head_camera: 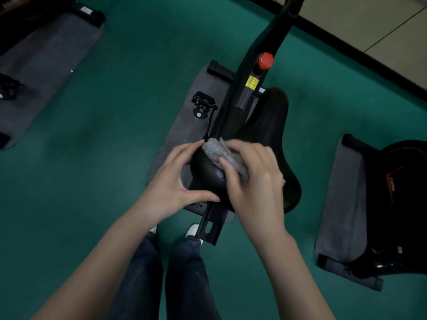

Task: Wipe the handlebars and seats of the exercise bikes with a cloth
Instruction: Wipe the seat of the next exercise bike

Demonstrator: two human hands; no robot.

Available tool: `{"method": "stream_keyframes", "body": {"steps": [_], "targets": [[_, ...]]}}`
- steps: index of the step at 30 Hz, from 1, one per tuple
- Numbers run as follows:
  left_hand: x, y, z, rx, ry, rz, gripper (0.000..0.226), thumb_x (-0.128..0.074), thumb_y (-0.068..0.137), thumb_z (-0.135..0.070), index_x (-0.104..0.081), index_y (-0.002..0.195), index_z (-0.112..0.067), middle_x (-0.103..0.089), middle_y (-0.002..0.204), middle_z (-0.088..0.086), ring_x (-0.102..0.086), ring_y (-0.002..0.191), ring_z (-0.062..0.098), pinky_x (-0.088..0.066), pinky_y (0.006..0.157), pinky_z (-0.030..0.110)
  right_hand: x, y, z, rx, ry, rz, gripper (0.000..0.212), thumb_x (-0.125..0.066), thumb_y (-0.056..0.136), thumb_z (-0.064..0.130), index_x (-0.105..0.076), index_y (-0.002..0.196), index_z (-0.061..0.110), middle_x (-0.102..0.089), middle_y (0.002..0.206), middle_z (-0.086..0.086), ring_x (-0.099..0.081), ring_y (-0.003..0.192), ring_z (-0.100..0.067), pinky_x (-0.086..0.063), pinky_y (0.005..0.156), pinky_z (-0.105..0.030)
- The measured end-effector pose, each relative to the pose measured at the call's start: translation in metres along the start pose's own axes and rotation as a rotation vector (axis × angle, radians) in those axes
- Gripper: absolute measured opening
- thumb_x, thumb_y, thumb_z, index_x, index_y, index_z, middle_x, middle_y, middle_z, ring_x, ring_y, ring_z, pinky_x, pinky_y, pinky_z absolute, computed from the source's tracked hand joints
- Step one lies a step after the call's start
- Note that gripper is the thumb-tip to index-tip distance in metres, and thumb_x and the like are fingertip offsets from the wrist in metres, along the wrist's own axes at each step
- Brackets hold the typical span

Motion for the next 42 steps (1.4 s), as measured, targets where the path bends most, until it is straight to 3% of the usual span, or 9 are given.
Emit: {"method": "stream_keyframes", "body": {"steps": [6, 8, 11, 15, 25, 28, 32, 38, 42], "targets": [[-0.002, 0.0, 0.004, 0.014, 0.007, 0.01, 0.105, -0.077, 0.044, -0.071, -0.036, 0.138, -0.047, -0.035, 0.133, -0.032, -0.036, 0.127, -0.009, -0.029, 0.106, 0.015, 0.024, -0.002, -0.025, -0.062, 0.011, -0.083, 0.012, -0.067, 0.085, 0.007, -0.071, 0.097, 0.005, -0.063, 0.094, -0.004, -0.059, 0.088, -0.024, -0.044, 0.08, -0.022], [-0.002, 0.0, 0.004, 0.012, -0.002, 0.004, 0.104, -0.077, 0.043, -0.071, -0.036, 0.136, -0.049, -0.035, 0.131, -0.034, -0.037, 0.124, -0.011, -0.028, 0.102, 0.006, 0.016, 0.009, -0.023, -0.091, 0.0, -0.09, 0.014, -0.068, 0.084, 0.006, -0.071, 0.098, 0.006, -0.064, 0.094, -0.006, -0.059, 0.089, -0.024, -0.042, 0.08, -0.02], [-0.001, 0.001, 0.003, 0.004, -0.016, -0.007, 0.099, -0.078, 0.044, -0.068, -0.036, 0.132, -0.053, -0.035, 0.128, -0.037, -0.038, 0.121, -0.014, -0.029, 0.098, 0.003, -0.005, 0.008, 0.003, 0.056, -0.042, 0.011, 0.017, -0.069, 0.083, 0.007, -0.072, 0.1, 0.008, -0.062, 0.096, -0.005, -0.053, 0.092, -0.019, -0.037, 0.081, -0.016], [-0.003, 0.0, 0.008, 0.026, -0.022, 0.001, 0.106, -0.077, 0.043, -0.071, -0.037, 0.137, -0.046, -0.035, 0.133, -0.03, -0.037, 0.125, -0.008, -0.03, 0.106, 0.017, 0.005, -0.019, -0.001, 0.163, 0.036, 0.096, 0.018, -0.066, 0.087, 0.012, -0.072, 0.103, 0.008, -0.06, 0.103, -0.004, -0.053, 0.097, -0.018, -0.042, 0.083, -0.02], [-0.003, -0.001, 0.008, 0.031, -0.036, -0.007, 0.101, -0.075, 0.043, -0.077, -0.035, 0.133, -0.057, -0.035, 0.133, -0.032, -0.038, 0.125, -0.008, -0.033, 0.103, 0.023, 0.016, -0.044, -0.007, 0.15, 0.061, -0.051, 0.018, -0.067, 0.085, 0.011, -0.071, 0.102, 0.006, -0.058, 0.101, -0.003, -0.056, 0.093, -0.018, -0.045, 0.081, -0.021], [-0.003, -0.001, 0.009, 0.043, -0.025, -0.009, 0.101, -0.074, 0.041, -0.078, -0.034, 0.132, -0.059, -0.034, 0.132, -0.036, -0.037, 0.123, -0.012, -0.032, 0.1, 0.019, 0.038, -0.053, -0.032, 0.062, 0.023, -0.206, 0.019, -0.068, 0.083, 0.003, -0.071, 0.102, 0.004, -0.056, 0.102, -0.002, -0.059, 0.092, -0.023, -0.046, 0.082, -0.021], [-0.002, -0.001, 0.005, 0.018, -0.023, -0.007, 0.103, -0.077, 0.044, -0.073, -0.037, 0.136, -0.048, -0.036, 0.13, -0.035, -0.04, 0.123, -0.008, -0.034, 0.1, 0.011, 0.034, -0.059, -0.031, -0.034, 0.047, -0.373, 0.017, -0.067, 0.084, 0.003, -0.071, 0.1, 0.003, -0.059, 0.099, -0.007, -0.058, 0.089, -0.024, -0.048, 0.079, -0.028], [-0.003, 0.0, -0.003, -0.025, -0.004, 0.016, 0.097, -0.075, 0.051, -0.056, -0.037, 0.137, -0.034, -0.037, 0.129, -0.027, -0.042, 0.126, 0.002, -0.034, 0.103, 0.014, 0.019, -0.088, -0.014, 0.104, 0.054, -0.332, 0.018, -0.066, 0.084, -0.001, -0.072, 0.101, 0.004, -0.057, 0.104, -0.006, -0.052, 0.094, -0.02, -0.044, 0.084, -0.028], [-0.002, 0.0, -0.002, -0.004, 0.015, 0.01, 0.1, -0.079, 0.046, -0.057, -0.037, 0.136, -0.041, -0.036, 0.13, -0.03, -0.043, 0.126, 0.005, -0.035, 0.107, 0.022, 0.056, -0.098, -0.074, -0.205, 0.113, -0.617, 0.016, -0.064, 0.087, 0.002, -0.067, 0.102, 0.004, -0.057, 0.101, -0.014, -0.057, 0.094, -0.021, -0.048, 0.087, -0.026]]}}
Point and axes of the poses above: each hand's wrist, its own y-axis towards the middle knuckle, its own x-axis out of the back of the hand, z = x × y, the point moved 10 cm from there along y, towards the middle knuckle
